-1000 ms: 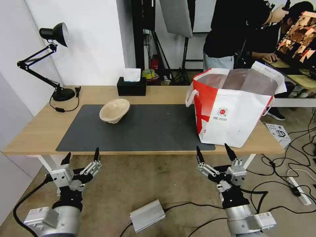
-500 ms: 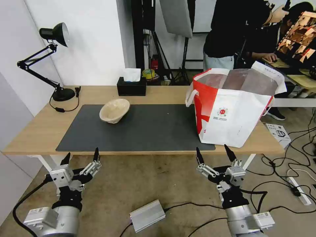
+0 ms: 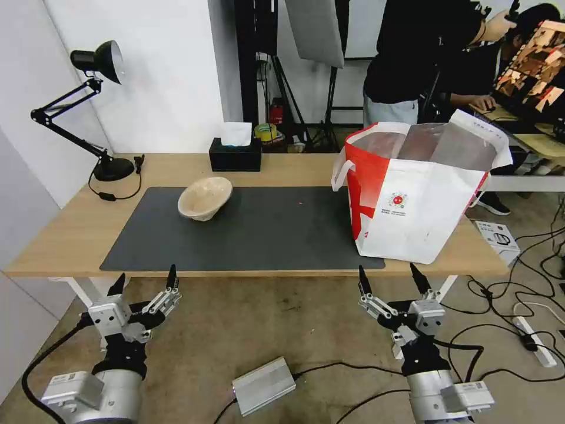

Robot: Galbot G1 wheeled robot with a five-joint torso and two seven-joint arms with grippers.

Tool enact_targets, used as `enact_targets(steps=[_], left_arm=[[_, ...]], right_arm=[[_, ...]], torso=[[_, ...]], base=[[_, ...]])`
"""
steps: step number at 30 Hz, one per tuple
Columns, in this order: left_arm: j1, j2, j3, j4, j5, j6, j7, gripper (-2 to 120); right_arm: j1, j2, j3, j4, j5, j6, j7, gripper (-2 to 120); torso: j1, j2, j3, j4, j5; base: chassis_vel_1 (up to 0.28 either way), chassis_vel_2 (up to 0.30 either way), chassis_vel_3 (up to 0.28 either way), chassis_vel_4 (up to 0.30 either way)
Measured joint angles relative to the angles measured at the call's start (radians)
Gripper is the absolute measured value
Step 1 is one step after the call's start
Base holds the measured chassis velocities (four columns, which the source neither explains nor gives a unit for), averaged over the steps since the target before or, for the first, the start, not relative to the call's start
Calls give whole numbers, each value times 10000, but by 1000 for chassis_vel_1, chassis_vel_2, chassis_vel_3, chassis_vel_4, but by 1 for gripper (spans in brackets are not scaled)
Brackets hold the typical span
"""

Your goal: Pick up the trash from the table and place it into the takeout bag.

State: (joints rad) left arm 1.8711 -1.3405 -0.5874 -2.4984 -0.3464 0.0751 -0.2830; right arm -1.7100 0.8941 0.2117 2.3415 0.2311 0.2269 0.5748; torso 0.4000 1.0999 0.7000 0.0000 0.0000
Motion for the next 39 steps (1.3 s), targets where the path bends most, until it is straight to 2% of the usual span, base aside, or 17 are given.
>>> enact_targets(steps=[26, 29, 32, 34, 38, 39], left_arm=[[-87, 14, -60, 0, -143, 31, -30, 100], [-141, 48, -86, 3, -385, 44, -60, 100], [-399, 231, -210, -8, -1265, 288, -262, 100], [-441, 254, -237, -9, -1379, 320, -279, 100], [-903, 460, -525, -13, -2902, 824, -611, 100], [-903, 460, -525, -13, -2902, 824, -611, 100]], right_arm=[[0, 25, -41, 0, -10, -105, 45, 100], [0, 25, -41, 0, -10, -105, 45, 100], [1, 24, -41, 0, -9, -105, 44, 100], [1, 24, -41, 1, -10, -105, 45, 100], [5, 24, -40, 0, -9, -105, 43, 100], [5, 24, -40, 0, -9, -105, 43, 100]], torso=[[0, 1, 0, 0, 0], [0, 0, 0, 0, 0], [0, 0, 0, 0, 0], [0, 0, 0, 0, 0], [-1, 0, 0, 1, 0], [-1, 0, 0, 1, 0]], base=[[0, 0, 0, 0], [0, 0, 0, 0], [0, 0, 0, 0], [0, 0, 0, 0], [0, 0, 0, 0], [0, 0, 0, 0]])
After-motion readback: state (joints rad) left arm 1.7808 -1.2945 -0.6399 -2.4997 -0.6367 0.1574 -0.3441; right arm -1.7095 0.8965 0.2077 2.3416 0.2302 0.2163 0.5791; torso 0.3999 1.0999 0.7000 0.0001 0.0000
